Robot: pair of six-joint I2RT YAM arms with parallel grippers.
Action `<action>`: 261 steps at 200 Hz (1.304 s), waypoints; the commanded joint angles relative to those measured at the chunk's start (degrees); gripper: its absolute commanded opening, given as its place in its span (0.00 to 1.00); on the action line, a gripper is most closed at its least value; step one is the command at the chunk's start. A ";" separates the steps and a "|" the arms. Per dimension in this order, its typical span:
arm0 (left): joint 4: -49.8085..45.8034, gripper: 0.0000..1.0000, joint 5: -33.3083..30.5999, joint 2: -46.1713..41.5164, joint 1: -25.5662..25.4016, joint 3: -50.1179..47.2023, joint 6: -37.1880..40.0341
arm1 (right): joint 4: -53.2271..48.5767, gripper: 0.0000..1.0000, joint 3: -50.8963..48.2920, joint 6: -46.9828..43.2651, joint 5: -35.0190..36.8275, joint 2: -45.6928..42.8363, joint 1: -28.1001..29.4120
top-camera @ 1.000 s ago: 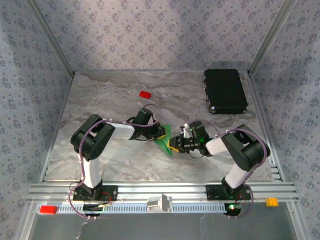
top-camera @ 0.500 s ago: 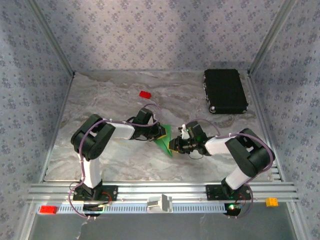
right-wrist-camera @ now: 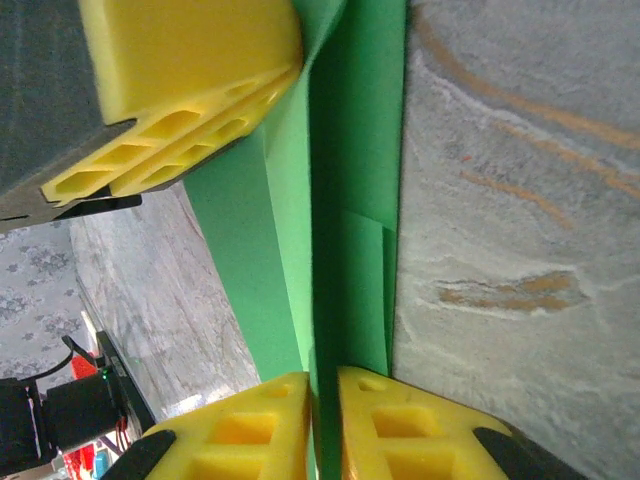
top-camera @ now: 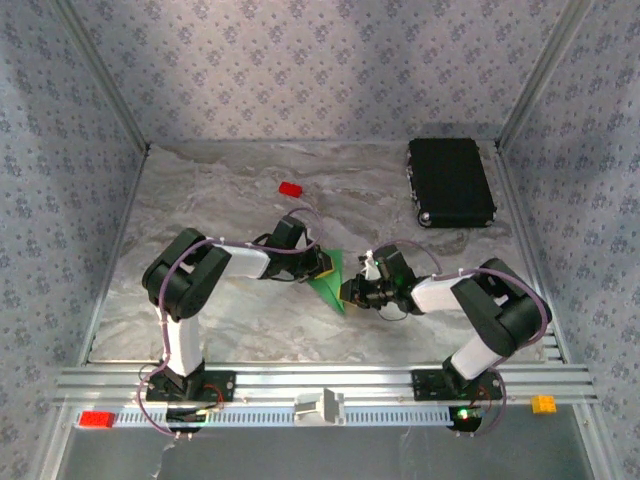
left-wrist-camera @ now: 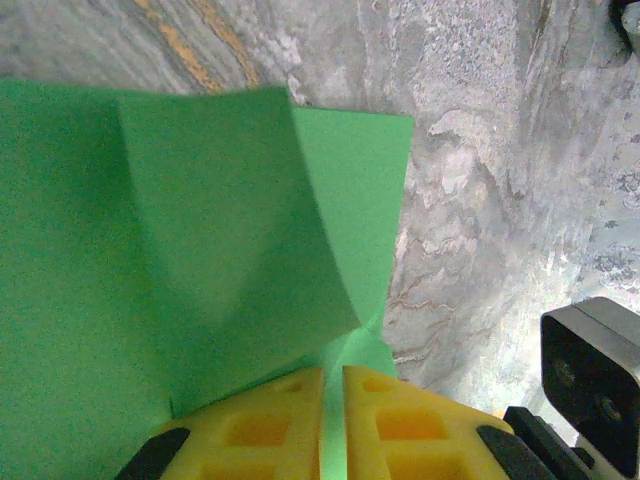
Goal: Fold a paper plane with a square sheet of paper (pick it up from the middle)
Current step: Fourth fold the wing at the center of the table.
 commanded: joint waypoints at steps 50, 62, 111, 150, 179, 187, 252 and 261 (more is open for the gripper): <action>-2.22 0.13 -0.39 1.75 -0.32 -0.43 1.53 | -7.75 0.15 -2.27 1.65 1.09 -0.16 1.47; -2.07 0.13 -0.36 1.88 -0.32 -0.47 1.44 | -7.62 0.14 -2.43 1.86 1.00 0.49 1.69; -1.83 0.13 -0.22 2.05 -0.30 -0.47 1.43 | -6.32 0.12 -3.46 3.18 1.50 0.44 1.77; 0.02 0.14 0.87 1.12 -0.37 -0.68 1.27 | -6.57 0.10 -3.51 4.00 2.14 0.48 1.91; 0.20 0.17 1.31 -0.63 -0.59 -0.10 2.04 | -4.32 0.07 -4.50 6.10 1.62 2.11 1.52; 0.26 0.18 1.44 -1.03 -0.74 0.05 2.31 | -4.47 0.06 -4.57 6.58 1.62 2.50 1.39; 1.48 0.18 1.55 -2.12 -1.09 -0.10 2.47 | -2.18 0.03 -6.10 9.61 2.06 4.54 0.85; 2.41 0.18 1.14 -3.11 -1.14 -0.55 2.45 | -1.84 0.02 -6.32 9.90 2.06 4.53 0.83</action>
